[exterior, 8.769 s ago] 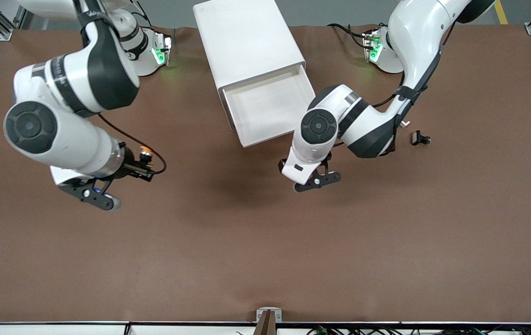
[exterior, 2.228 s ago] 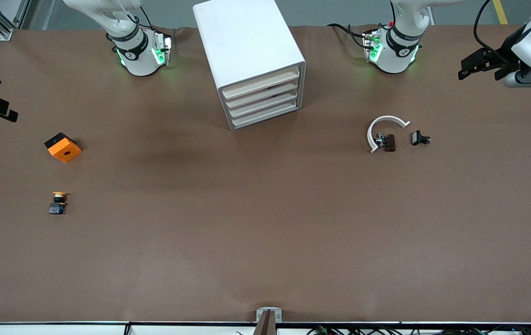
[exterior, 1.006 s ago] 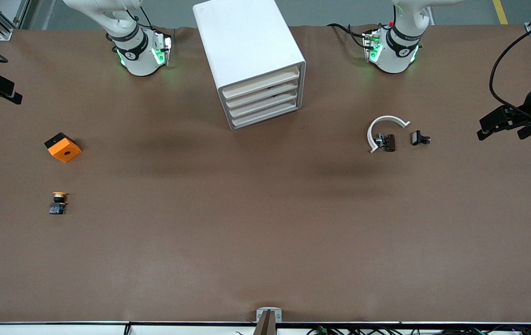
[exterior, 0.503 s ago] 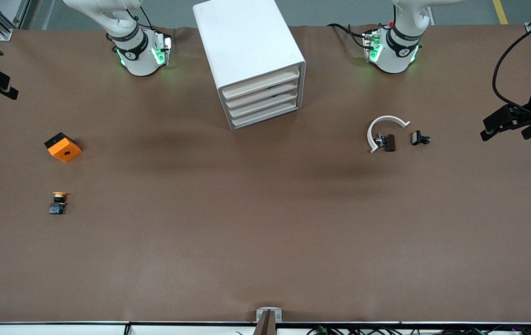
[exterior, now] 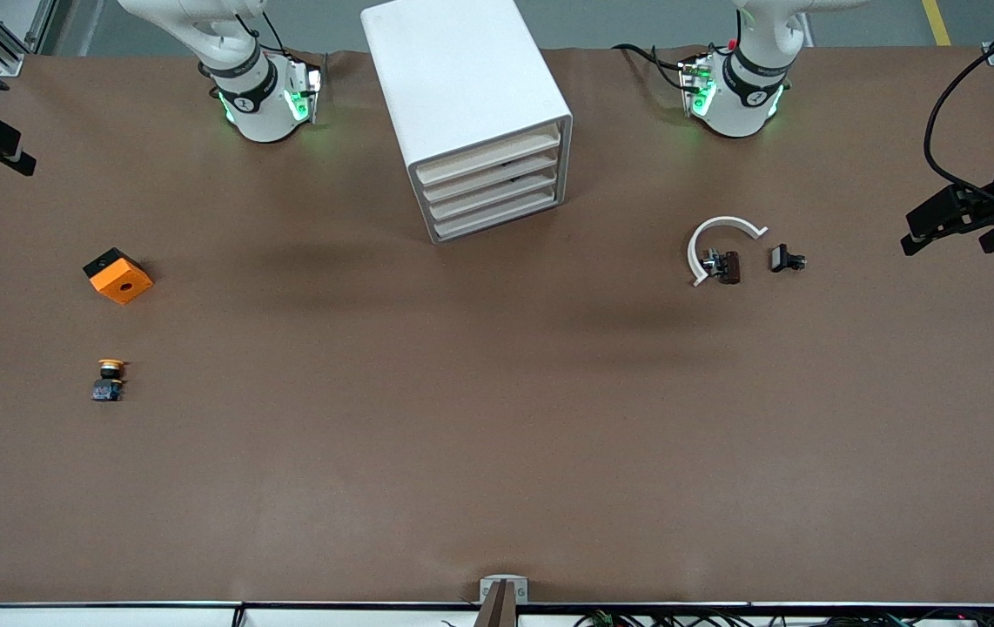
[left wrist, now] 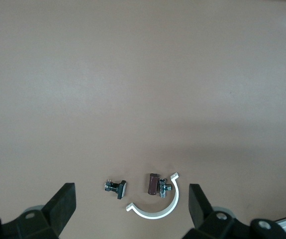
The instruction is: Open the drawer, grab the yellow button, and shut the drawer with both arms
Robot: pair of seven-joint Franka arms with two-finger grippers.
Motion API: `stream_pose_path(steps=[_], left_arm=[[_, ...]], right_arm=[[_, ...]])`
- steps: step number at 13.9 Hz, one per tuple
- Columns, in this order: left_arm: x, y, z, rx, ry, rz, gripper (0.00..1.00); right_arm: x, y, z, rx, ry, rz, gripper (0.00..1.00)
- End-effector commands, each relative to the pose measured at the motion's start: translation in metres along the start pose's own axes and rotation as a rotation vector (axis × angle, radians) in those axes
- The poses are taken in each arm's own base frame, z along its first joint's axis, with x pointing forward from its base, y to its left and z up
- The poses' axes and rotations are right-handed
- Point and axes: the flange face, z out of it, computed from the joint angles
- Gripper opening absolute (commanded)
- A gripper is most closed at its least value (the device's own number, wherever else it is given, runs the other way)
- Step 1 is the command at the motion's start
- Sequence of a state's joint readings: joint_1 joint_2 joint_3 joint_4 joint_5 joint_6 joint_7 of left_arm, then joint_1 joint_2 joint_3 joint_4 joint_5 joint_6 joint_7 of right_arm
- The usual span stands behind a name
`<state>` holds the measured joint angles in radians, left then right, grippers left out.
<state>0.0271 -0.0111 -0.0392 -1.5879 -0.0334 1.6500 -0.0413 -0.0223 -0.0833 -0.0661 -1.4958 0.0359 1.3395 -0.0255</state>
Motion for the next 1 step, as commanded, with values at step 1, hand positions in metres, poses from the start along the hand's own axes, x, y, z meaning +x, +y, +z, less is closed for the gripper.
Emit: stream_pose_path(steps=[1], left_arm=[[-0.0005,0.0020,-0.0076,0.018,-0.002,-0.003,1.00]], right_arm=[[-0.0071,-0.0018,0.0003,-0.008,0.014,-0.012,1.00]])
